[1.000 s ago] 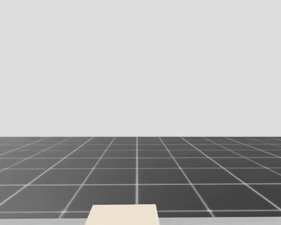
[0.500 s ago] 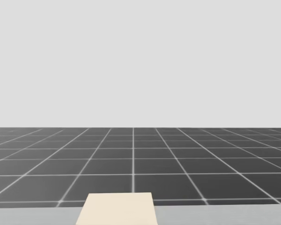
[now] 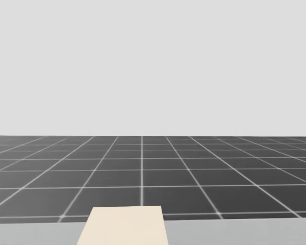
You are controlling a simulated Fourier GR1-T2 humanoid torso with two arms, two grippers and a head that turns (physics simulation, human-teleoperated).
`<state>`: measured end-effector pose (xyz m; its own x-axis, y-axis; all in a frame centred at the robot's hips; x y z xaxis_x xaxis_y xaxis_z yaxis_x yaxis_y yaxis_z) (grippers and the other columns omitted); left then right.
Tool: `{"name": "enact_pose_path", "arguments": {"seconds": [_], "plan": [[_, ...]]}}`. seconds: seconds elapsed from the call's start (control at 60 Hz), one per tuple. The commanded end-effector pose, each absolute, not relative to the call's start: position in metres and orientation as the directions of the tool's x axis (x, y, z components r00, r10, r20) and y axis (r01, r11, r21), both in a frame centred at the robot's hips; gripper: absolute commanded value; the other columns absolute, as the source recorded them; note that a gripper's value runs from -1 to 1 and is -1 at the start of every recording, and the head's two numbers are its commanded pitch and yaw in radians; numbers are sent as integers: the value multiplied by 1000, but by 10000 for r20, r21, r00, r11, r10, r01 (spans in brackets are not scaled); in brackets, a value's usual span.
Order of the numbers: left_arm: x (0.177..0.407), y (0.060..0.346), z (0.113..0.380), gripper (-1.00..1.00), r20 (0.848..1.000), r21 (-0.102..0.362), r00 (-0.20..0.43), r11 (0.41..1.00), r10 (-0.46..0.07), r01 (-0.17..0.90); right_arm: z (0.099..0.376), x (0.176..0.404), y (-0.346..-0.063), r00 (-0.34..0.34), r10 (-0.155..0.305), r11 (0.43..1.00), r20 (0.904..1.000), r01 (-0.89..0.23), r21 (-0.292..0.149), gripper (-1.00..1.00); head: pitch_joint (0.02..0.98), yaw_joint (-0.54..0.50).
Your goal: Retrieve the object from inside the box.
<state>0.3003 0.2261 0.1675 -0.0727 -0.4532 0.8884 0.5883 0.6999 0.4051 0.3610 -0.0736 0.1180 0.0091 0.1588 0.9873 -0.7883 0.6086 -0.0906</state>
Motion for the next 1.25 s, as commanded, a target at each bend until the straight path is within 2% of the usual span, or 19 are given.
{"name": "enact_pose_path", "arguments": {"seconds": [0.017, 0.15, 0.333, 0.383, 0.483, 0.583, 0.767, 0.9, 1.05, 1.167, 1.2, 1.217, 1.25], "plan": [[298, 222, 162, -1000, 8880, 3994, -647, 6937, -4553, 5994, 117, 366, -81, 129, 1586, 6795, 9873, -7269, -996, 1000, 86, -48], [298, 223, 162, -1000, 8879, 4017, -659, 6972, -4553, 5937, 135, 360, -107, -199, 1533, 7169, 9880, -6859, -1250, 1000, 86, -50], [301, 228, 163, -1000, 8928, 3960, -612, 7126, -4463, 5791, 153, 344, -181, -601, 1294, 8161, 9898, -5605, -1408, 1000, 87, -52], [301, 229, 164, -1000, 8929, 3962, -604, 7150, -4461, 5760, 153, 341, -194, -655, 1278, 8327, 9896, -5350, -1430, 1000, 85, -53], [302, 231, 164, -1000, 8946, 3944, -579, 7221, -4430, 5683, 162, 326, -224, -803, 1000, 8776, 9917, -4625, -1259, 1000, 85, -56], [303, 233, 166, -1000, 8981, 3916, -598, 7302, -4358, 5599, 172, 317, -253, -980, 930, 9128, 9908, -3890, -1242, 1000, 86, -57], [305, 239, 168, -1000, 9024, 3871, -587, 7433, -4268, 5456, 192, 318, -310, -1263, 814, 9678, 9886, -2271, -1087, 1000, 84, -50], [305, 241, 168, -1000, 9036, 3859, -581, 7473, -4244, 5409, 233, 326, -336, -1894, 882, 9866, 9779, -1188, -1120, 1000, 82, -50], [305, 242, 169, -1000, 9040, 3857, -585, 7490, -4234, 5387, 280, 332, -337, -2506, 951, 9887, 9634, -889, -1207, 1000, 77, -50], [305, 244, 169, -1000, 9048, 3848, -565, 7531, -4222, 5337, 326, 339, -322, -3174, 1179, 9832, 9409, -958, -1555, 1000, 75, -48], [305, 244, 170, -1000, 9049, 3845, -562, 7538, -4218, 5329, 332, 341, -319, -3260, 1206, 9819, 9376, -1000, -1610, 1000, 75, -48], [305, 245, 170, -1000, 9050, 3845, -558, 7546, -4218, 5318, 342, 343, -314, -3418, 1235, 9803, 9316, -1037, -1680, 1000, 75, -49], [305, 245, 170, -1000, 9049, 3849, -557, 7553, -4220, 5304, 350, 344, -309, -3554, 1283, 9786, 9259, -1062, -1764, 1000, 75, -48]]}}
